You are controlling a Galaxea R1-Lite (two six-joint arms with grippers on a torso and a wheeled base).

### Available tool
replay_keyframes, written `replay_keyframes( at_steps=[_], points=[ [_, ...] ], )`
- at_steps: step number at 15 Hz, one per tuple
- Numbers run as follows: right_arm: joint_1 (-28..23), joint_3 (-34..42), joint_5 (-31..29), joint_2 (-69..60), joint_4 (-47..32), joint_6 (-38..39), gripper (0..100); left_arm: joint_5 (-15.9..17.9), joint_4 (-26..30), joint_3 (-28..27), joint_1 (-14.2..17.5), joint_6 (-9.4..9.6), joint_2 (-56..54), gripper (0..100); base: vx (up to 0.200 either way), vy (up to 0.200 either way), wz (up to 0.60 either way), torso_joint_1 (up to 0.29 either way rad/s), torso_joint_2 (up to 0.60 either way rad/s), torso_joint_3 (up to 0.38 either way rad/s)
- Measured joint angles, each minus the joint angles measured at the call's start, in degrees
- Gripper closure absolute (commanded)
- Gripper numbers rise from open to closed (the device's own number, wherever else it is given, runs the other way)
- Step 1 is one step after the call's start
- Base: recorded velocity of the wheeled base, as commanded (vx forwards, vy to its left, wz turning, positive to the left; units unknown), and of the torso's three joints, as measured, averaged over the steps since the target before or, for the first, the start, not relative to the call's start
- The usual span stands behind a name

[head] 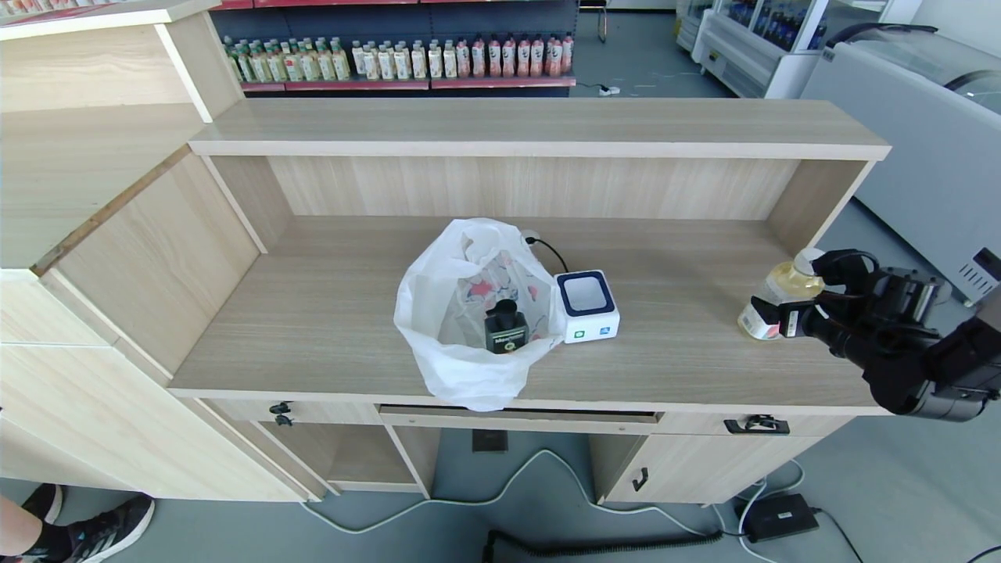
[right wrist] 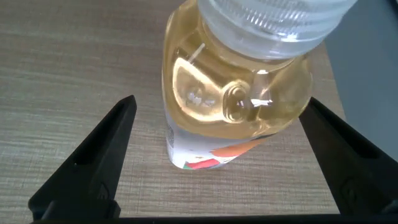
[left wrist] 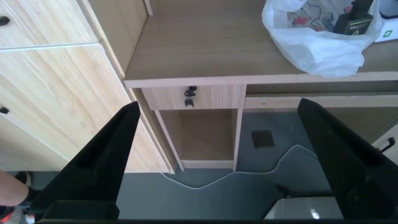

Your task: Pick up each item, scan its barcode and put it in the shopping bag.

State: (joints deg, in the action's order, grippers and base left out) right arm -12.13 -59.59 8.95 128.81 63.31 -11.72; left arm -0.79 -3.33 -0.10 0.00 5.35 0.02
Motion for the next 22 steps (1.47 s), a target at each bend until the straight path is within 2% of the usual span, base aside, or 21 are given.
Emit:
replay_keyframes(
  at_steps=[5, 15, 16, 22],
  points=[
    [0.73, -4.22, 0.07, 3.45, -0.95, 2.66, 0, 0.01, 0.00, 0.00, 0.00, 0.00, 0.00, 0, 0.000, 0.000, 0.00, 0.000, 0.00, 0.000],
    [2.46, -14.31, 0.07, 10.01, -4.05, 2.85, 0, 0.00, 0.00, 0.00, 0.00, 0.01, 0.00, 0, 0.000, 0.000, 0.00, 0.000, 0.00, 0.000],
    [2.73, -15.02, 0.05, 10.52, -4.02, 2.85, 100, 0.00, 0.02, 0.00, 0.00, 0.00, 0.00, 0, 0.000, 0.000, 0.00, 0.000, 0.00, 0.000],
    [4.22, -16.59, 0.27, 10.23, -4.05, 2.96, 100, 0.04, 0.02, 0.02, 0.00, 0.01, 0.00, 0, 0.000, 0.000, 0.00, 0.000, 0.00, 0.000]
  ],
)
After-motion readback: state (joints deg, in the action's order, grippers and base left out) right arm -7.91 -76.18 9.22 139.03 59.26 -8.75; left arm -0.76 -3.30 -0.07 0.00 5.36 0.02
